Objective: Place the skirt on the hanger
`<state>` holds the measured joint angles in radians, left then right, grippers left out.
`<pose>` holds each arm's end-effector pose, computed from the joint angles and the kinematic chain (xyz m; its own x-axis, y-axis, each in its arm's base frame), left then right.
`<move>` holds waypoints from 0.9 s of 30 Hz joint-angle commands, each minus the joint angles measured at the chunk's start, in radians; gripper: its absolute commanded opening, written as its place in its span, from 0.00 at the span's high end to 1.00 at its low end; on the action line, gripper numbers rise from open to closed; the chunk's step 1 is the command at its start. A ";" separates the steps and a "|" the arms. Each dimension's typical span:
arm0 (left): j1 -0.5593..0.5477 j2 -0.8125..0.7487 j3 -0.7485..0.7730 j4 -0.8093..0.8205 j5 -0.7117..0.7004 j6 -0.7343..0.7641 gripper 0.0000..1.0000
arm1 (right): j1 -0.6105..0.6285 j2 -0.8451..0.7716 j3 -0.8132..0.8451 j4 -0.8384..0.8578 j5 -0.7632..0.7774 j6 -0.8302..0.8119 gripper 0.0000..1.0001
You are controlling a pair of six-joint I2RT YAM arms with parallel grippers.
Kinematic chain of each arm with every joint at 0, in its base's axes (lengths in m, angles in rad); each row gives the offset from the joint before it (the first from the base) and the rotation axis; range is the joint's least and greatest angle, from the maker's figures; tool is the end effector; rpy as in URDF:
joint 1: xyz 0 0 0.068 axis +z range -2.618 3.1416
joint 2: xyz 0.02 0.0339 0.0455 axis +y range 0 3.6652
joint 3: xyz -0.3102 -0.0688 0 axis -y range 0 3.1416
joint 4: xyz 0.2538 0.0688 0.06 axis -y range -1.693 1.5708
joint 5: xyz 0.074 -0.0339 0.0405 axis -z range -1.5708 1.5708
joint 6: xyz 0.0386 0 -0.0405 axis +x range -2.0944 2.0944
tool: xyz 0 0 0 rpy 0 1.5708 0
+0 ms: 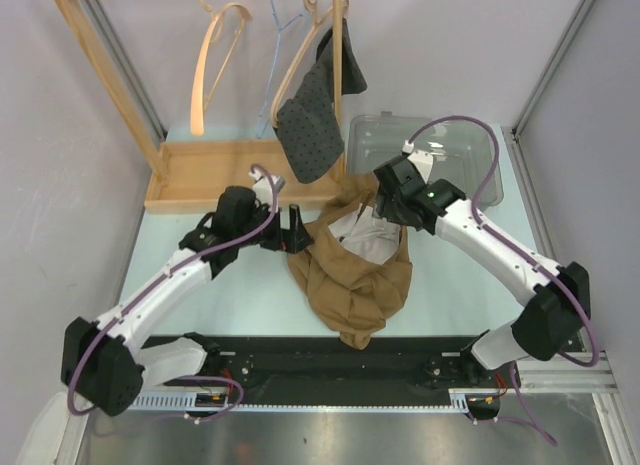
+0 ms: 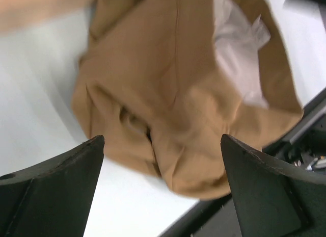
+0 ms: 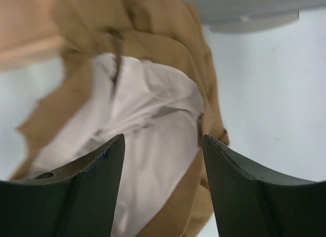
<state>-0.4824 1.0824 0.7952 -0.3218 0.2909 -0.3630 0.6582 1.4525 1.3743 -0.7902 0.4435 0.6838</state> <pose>0.1950 -0.1146 0.3096 -0.7056 -0.0145 -0.7085 0.4303 0.7856 -0.4446 0.2565 0.1774 0.3784 -0.6786 0.1966 -0.7077 0.1232 0.9803 0.1542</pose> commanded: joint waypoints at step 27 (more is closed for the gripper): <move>-0.096 0.751 0.714 0.059 0.183 0.303 0.04 | -0.046 -0.036 -0.288 -0.057 -0.011 0.088 1.00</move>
<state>-0.5377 1.8069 1.4998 -0.2798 0.4530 -0.1047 0.6121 1.5059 1.1091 -0.8619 0.4263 0.7841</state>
